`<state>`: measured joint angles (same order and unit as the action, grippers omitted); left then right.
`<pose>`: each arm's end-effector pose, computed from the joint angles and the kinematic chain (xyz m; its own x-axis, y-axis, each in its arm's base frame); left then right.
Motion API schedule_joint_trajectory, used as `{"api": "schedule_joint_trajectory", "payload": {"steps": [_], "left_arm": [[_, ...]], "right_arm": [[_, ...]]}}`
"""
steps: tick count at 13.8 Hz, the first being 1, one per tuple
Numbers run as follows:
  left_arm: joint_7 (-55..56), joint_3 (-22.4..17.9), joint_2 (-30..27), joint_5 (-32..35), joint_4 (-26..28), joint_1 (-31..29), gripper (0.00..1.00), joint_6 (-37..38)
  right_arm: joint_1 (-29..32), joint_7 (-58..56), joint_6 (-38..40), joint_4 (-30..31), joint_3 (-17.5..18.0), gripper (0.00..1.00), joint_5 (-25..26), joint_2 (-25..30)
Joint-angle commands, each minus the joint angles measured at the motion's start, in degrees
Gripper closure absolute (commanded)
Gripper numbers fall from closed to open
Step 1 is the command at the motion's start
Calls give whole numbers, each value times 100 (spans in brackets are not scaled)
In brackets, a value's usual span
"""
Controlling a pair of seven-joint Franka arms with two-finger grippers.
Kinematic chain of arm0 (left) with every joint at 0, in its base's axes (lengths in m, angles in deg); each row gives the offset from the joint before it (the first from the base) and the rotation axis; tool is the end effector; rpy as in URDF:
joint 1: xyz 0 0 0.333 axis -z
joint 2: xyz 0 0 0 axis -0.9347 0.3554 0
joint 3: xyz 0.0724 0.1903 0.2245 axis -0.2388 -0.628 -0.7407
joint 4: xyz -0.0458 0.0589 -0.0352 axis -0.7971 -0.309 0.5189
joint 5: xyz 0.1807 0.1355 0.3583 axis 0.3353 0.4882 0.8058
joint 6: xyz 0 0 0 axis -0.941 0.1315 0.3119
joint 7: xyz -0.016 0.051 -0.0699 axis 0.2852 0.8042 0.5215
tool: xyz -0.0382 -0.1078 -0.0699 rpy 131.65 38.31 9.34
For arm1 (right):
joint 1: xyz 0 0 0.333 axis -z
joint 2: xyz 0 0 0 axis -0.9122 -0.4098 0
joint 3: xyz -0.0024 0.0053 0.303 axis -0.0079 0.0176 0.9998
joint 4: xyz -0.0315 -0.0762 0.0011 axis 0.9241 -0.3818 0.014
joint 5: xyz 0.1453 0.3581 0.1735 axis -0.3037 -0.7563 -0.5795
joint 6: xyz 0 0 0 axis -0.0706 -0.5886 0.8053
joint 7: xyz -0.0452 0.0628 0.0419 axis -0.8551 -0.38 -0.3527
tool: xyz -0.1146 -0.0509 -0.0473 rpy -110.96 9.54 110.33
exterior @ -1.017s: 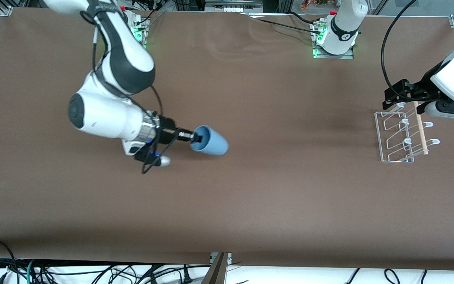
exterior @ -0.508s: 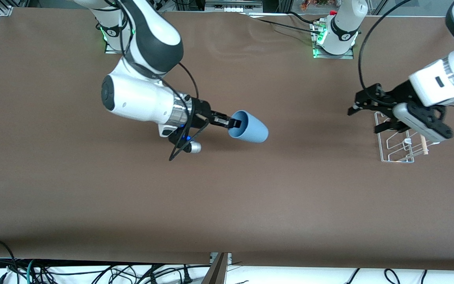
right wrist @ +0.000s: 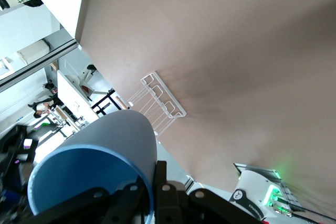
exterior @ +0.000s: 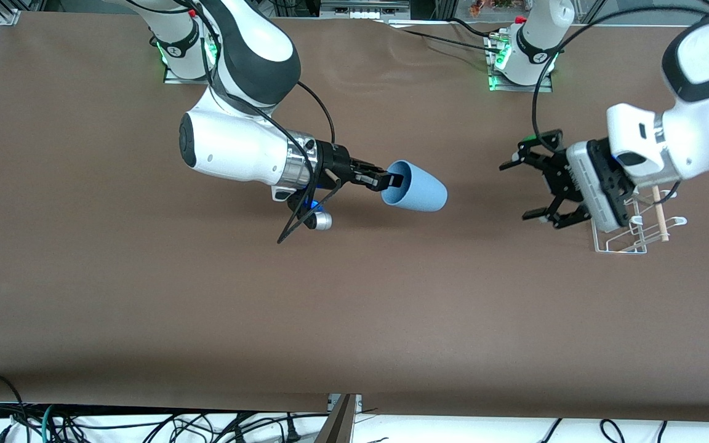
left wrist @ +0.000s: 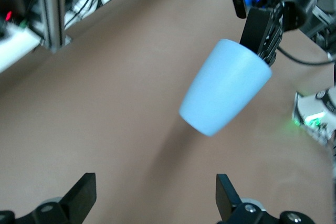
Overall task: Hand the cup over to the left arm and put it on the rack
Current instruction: 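Carry the cup toward table center while the left gripper approaches, then grasp the cup's open end with the left gripper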
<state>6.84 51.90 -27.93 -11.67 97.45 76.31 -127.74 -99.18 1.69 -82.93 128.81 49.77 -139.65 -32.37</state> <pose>0.6578 -0.1700 0.5018 0.5444 -0.6445 0.5369 -0.8386 -0.4045 0.3648 0.6040 0.5010 0.4427 0.7925 -0.2705 -0.5466 -0.6037 -0.4753 -0.6401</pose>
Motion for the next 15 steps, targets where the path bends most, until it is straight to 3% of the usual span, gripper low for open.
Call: {"api": "schedule_joint_trajectory", "payload": {"steps": [1,5,10,15], "left_arm": [[-1148,349,285,-313,-79,7,0,-410],[-1520,648,454,-885,-79,60,0,-552],[-1872,1079,453,-833,26,60,0,-570],[-1925,1132,515,-806,114,60,0,-570]], "right_arm": [[-108,292,-23,-292,-49,100,-143,-125],[-134,363,-15,-380,-49,100,-143,-125],[-134,363,-15,-371,-49,100,-143,-125],[-126,363,-15,-380,-49,100,-143,-125]]}}
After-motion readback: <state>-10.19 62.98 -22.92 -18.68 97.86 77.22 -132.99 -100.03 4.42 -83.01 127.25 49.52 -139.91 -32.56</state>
